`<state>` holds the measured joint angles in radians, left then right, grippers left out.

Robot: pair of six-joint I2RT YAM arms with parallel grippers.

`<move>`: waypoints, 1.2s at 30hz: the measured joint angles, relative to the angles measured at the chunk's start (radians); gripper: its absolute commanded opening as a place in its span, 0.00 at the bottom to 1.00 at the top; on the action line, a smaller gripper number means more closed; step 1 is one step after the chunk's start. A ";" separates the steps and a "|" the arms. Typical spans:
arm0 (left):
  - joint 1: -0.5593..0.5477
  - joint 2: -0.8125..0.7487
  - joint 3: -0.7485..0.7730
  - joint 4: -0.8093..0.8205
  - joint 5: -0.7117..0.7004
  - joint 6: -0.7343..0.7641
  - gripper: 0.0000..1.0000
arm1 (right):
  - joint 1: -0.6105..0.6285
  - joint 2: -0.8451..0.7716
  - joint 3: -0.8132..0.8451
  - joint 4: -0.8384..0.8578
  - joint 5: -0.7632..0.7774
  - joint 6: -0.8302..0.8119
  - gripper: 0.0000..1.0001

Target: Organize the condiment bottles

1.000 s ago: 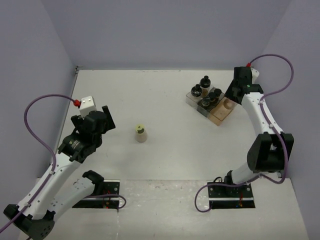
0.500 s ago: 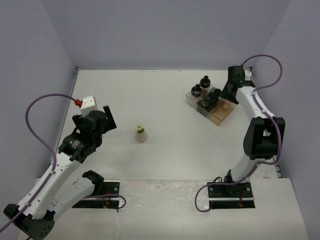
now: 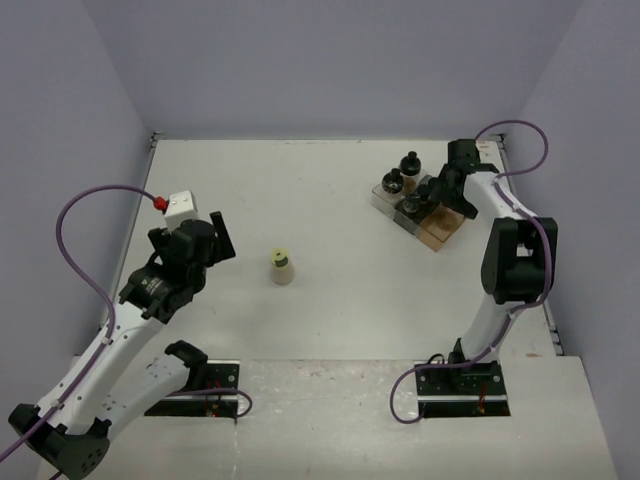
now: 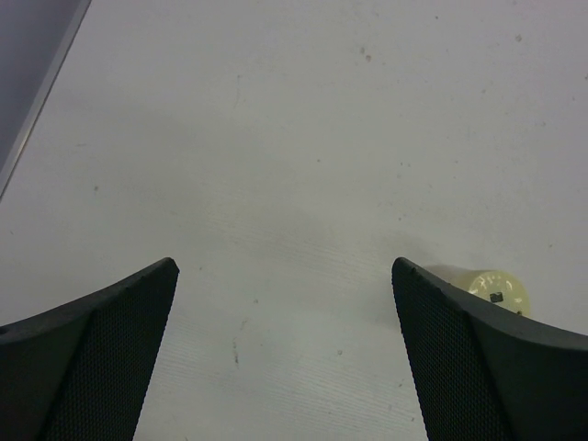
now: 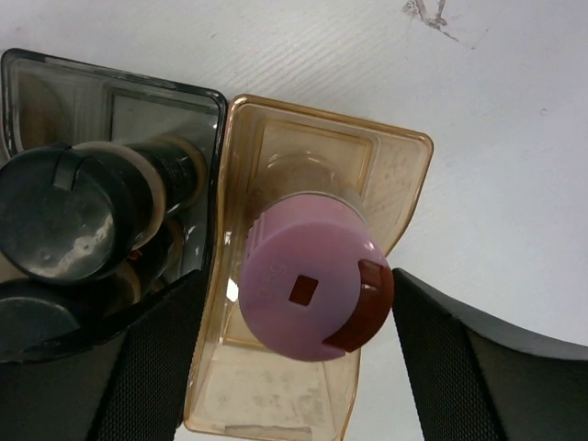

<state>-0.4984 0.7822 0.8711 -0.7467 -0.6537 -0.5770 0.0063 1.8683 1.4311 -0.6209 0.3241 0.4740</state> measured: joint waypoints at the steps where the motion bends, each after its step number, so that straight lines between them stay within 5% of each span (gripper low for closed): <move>1: 0.000 0.005 0.000 0.002 0.014 0.003 1.00 | 0.000 -0.005 0.000 0.000 -0.003 0.002 0.84; 10: 0.000 0.090 0.004 0.050 0.242 0.013 1.00 | 0.059 -0.353 -0.040 -0.025 -0.016 0.004 0.99; 16: 0.000 0.034 0.027 0.028 0.229 0.012 1.00 | 0.510 -0.577 -0.101 0.095 -0.074 -0.007 0.99; 23: 0.000 -0.098 0.046 0.027 0.150 0.050 1.00 | 0.922 -0.122 0.097 0.104 -0.076 -0.051 0.99; 30: 0.000 -0.257 0.008 0.012 0.023 0.045 1.00 | 1.054 0.206 0.316 -0.001 -0.076 -0.100 0.94; 36: 0.000 -0.204 0.005 0.012 0.010 0.046 1.00 | 1.041 0.255 0.422 -0.047 -0.069 -0.116 0.61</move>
<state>-0.4984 0.5785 0.8761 -0.7345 -0.6434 -0.5312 1.0477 2.1235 1.8530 -0.6674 0.2550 0.3576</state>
